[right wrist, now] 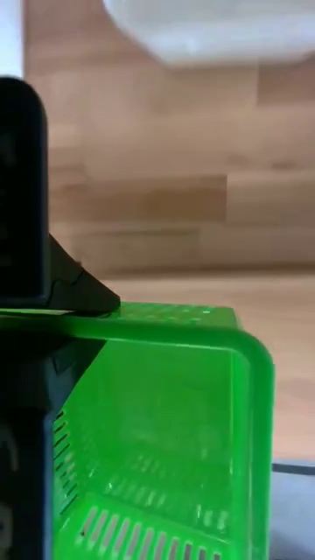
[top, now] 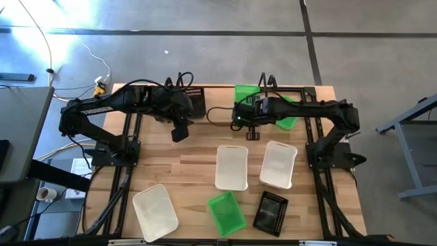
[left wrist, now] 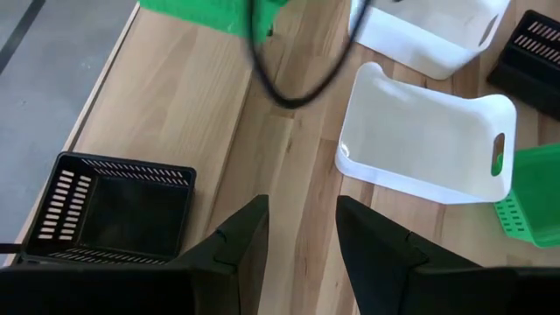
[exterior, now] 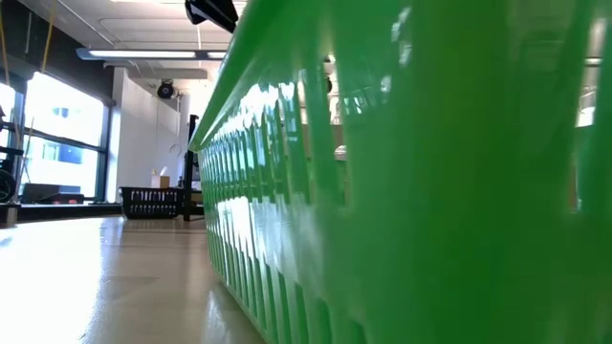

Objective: Stack baskets on shelf by color
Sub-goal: Put the bottom right green bin on the shelf

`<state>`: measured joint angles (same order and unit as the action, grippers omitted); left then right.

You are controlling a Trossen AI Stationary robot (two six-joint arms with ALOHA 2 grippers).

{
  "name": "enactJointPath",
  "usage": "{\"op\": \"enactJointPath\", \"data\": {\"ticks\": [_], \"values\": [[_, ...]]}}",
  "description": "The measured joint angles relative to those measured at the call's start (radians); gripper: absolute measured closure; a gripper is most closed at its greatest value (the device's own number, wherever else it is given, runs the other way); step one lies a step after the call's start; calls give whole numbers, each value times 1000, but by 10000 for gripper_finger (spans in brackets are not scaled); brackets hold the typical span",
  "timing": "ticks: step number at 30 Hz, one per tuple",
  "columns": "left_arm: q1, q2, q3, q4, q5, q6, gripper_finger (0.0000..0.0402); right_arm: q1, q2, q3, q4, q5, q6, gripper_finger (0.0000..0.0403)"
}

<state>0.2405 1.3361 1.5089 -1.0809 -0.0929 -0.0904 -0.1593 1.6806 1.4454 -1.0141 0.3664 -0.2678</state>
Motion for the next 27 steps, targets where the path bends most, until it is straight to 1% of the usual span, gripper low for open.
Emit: {"op": "enactJointPath", "data": {"ticks": [4, 9, 13, 18, 23, 27], "values": [[0, 0, 0, 0, 0, 21, 277, -41, 0, -53, 60, -4, -34, 403], [0, 0, 0, 0, 0, 23, 277, -84, 0, -126, 123, -52, -82, 403], [0, 0, 0, 0, 0, 23, 277, -110, 0, -175, 163, -62, -131, 403], [0, 0, 0, 0, 0, 23, 277, -148, 0, -199, 192, -117, -142, 403], [0, 0, 0, 0, 0, 16, 277, -200, 9, -200, 219, -194, -114, 403], [0, 0, 0, 0, 0, 16, 277, -226, 25, -199, 226, -208, -107, 403]]}}
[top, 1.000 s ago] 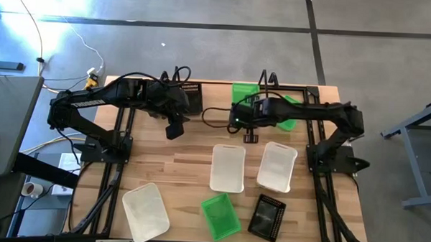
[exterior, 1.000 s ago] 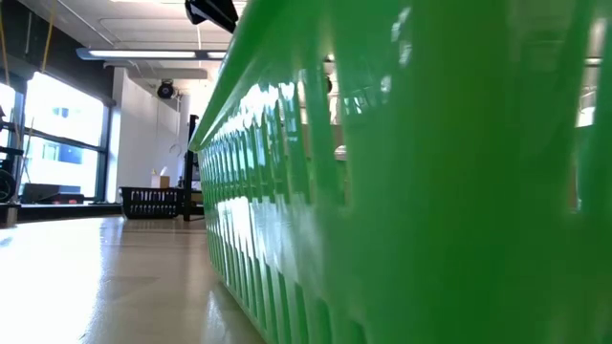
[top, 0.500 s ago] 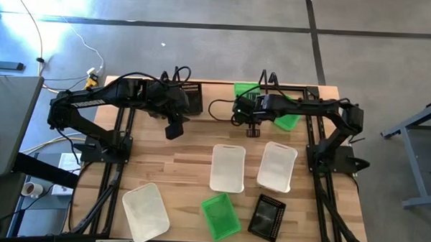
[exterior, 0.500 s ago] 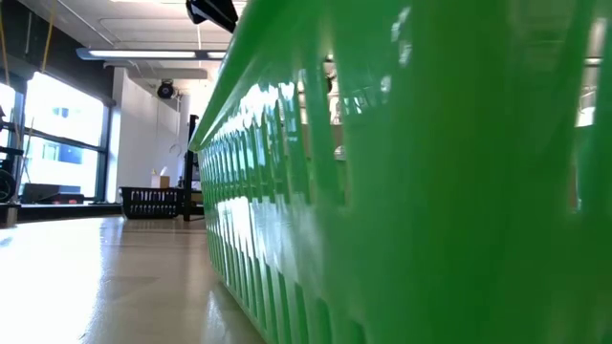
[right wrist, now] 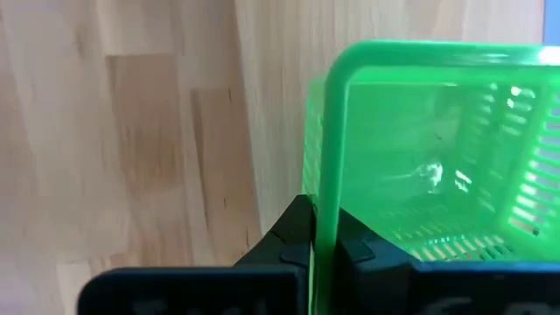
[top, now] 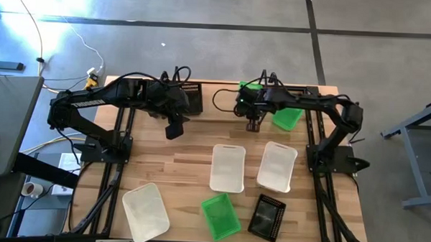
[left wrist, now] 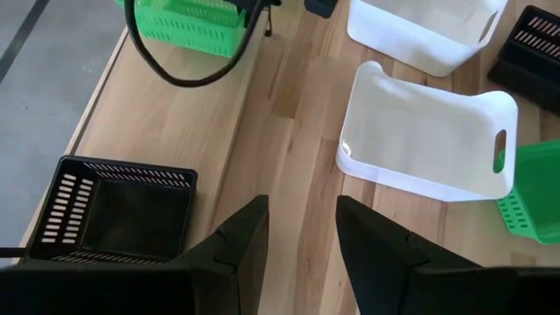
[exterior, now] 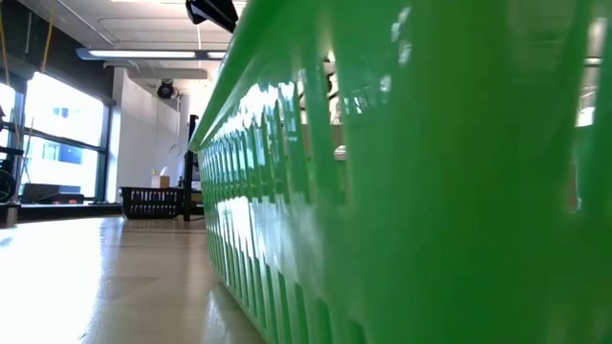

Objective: Stack baskets on shelf by color
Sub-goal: Put the bottom right green bin on the shelf

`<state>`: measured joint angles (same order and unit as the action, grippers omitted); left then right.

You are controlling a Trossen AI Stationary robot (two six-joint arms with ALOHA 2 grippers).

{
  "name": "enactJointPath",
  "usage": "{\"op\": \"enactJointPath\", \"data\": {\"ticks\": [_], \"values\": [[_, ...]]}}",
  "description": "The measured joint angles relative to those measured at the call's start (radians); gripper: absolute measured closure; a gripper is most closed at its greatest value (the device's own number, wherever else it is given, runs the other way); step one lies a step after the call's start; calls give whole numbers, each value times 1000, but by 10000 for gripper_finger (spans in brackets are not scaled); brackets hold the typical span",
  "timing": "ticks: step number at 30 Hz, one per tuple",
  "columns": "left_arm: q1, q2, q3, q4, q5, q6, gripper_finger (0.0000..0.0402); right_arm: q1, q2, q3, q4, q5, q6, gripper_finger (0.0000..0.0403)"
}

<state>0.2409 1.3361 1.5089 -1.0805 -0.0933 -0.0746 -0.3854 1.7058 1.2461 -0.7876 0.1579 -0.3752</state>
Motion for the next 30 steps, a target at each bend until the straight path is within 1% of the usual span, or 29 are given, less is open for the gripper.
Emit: {"op": "enactJointPath", "data": {"ticks": [6, 15, 22, 26, 30], "values": [[0, 0, 0, 1, 0, -1, 277, -7, 28, 0, -4, -13, -7, 403], [0, 0, 0, 2, -5, -2, 277, -7, 30, 0, -20, -13, -11, 401], [0, 0, 0, 1, -6, -4, 277, -7, 30, 0, -20, -2, -9, 375], [0, 0, 0, 1, -6, -4, 277, -7, 30, 1, -17, 30, 0, 358], [0, 0, 0, 1, -6, -4, 277, -6, 20, 4, -31, 28, 14, 348]]}}
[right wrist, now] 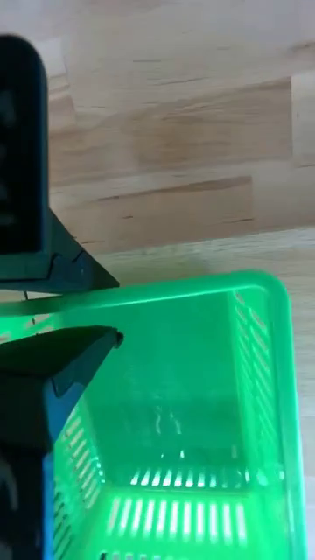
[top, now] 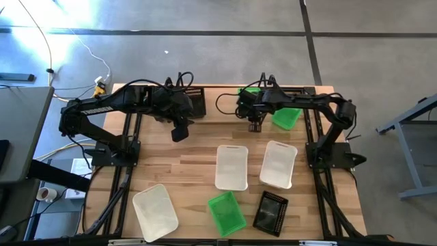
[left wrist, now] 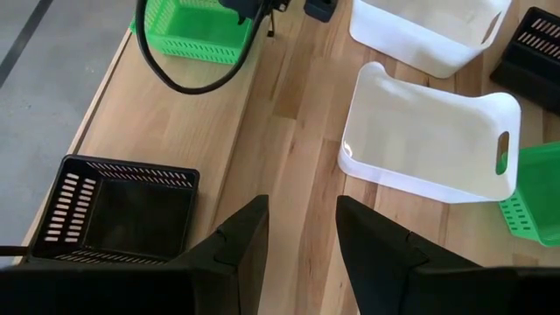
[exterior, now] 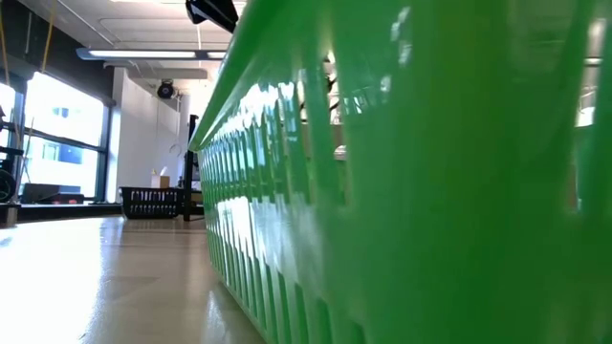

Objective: Stack baskets on shelf by color
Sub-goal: Put the bottom right green bin on the shelf

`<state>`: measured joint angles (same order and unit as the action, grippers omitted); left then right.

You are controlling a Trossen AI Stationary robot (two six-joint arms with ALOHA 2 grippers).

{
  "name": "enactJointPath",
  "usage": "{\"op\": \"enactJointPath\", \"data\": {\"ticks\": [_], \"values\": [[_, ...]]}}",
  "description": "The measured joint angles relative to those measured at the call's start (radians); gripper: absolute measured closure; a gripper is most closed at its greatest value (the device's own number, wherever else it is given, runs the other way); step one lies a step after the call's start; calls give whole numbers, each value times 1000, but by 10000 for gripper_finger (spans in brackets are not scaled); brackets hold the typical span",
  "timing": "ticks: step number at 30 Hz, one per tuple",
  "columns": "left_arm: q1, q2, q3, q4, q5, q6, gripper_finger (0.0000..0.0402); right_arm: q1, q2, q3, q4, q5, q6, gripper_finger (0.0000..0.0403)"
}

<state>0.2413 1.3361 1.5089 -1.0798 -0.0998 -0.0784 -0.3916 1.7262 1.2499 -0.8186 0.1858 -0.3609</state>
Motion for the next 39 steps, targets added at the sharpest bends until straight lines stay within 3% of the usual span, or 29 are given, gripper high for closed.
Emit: {"op": "enactJointPath", "data": {"ticks": [7, 13, 20, 33, 39], "values": [[0, 0, 0, 0, 0, -15, 277, 5, -50, 1, -50, -90, 100, 345], [0, 0, 0, 0, 19, -59, 277, 46, -103, 2, -84, -87, 197, 345], [0, 0, 0, 0, 26, -61, 277, 59, -110, 2, -26, -42, 190, 345], [0, 0, 0, 0, 28, -52, 277, 123, -110, 2, -38, -262, 145, 345], [0, 0, 0, 0, 27, -50, 277, 124, -93, -2, -30, -268, 117, 345]]}}
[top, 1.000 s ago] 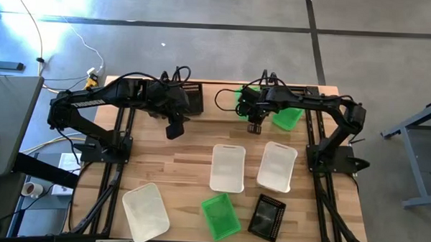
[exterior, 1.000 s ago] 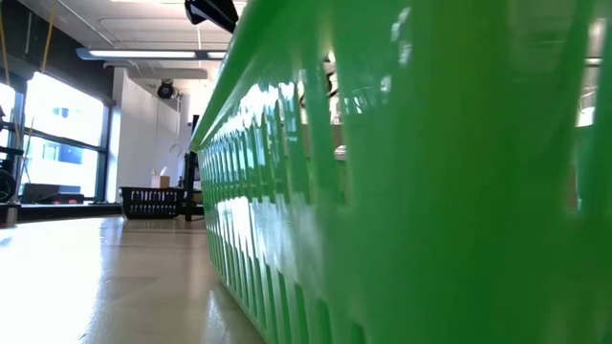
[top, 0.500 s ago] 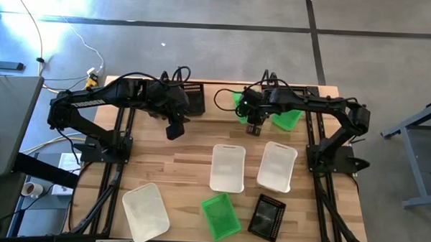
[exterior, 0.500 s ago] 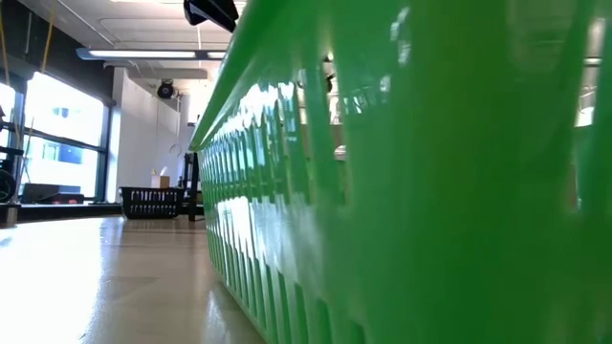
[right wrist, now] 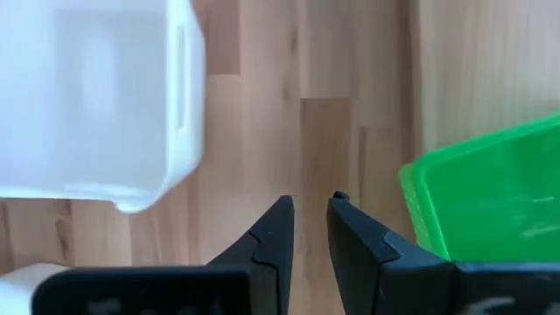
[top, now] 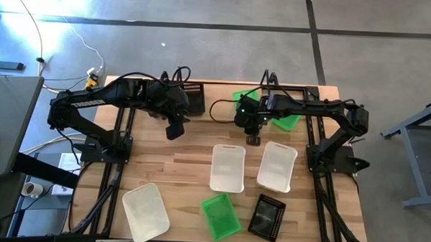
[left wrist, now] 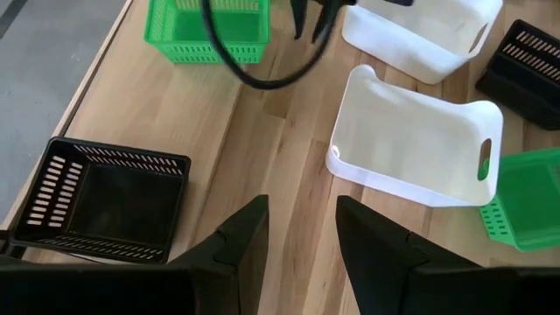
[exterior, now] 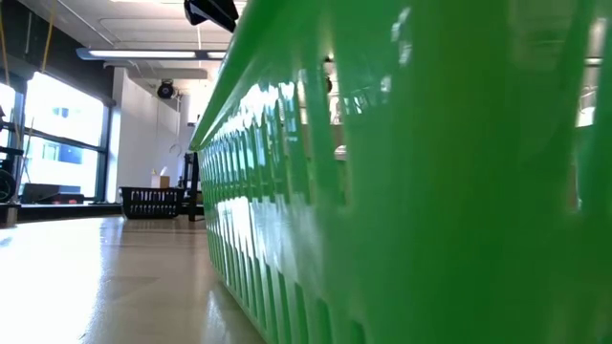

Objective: Stack baskets on shelf by color
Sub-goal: Put the bottom right green bin on the shelf

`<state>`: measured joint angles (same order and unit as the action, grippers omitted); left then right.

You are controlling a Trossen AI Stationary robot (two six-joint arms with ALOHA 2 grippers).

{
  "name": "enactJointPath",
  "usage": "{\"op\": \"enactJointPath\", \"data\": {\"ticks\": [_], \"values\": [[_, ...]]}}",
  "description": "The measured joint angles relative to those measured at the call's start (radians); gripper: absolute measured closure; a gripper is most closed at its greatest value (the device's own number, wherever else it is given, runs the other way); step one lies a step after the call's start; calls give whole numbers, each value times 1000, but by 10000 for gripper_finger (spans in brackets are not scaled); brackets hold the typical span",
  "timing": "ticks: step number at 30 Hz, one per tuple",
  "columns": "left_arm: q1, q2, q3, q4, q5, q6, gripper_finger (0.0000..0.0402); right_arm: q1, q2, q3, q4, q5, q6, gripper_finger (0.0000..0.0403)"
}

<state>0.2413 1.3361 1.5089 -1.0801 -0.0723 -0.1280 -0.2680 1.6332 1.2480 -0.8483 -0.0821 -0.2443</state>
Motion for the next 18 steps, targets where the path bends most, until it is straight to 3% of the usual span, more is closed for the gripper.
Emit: {"op": "enactJointPath", "data": {"ticks": [18], "values": [[0, 0, 0, 6, -42, 2, 277, -73, 83, 0, 126, 94, 23, 345]]}}
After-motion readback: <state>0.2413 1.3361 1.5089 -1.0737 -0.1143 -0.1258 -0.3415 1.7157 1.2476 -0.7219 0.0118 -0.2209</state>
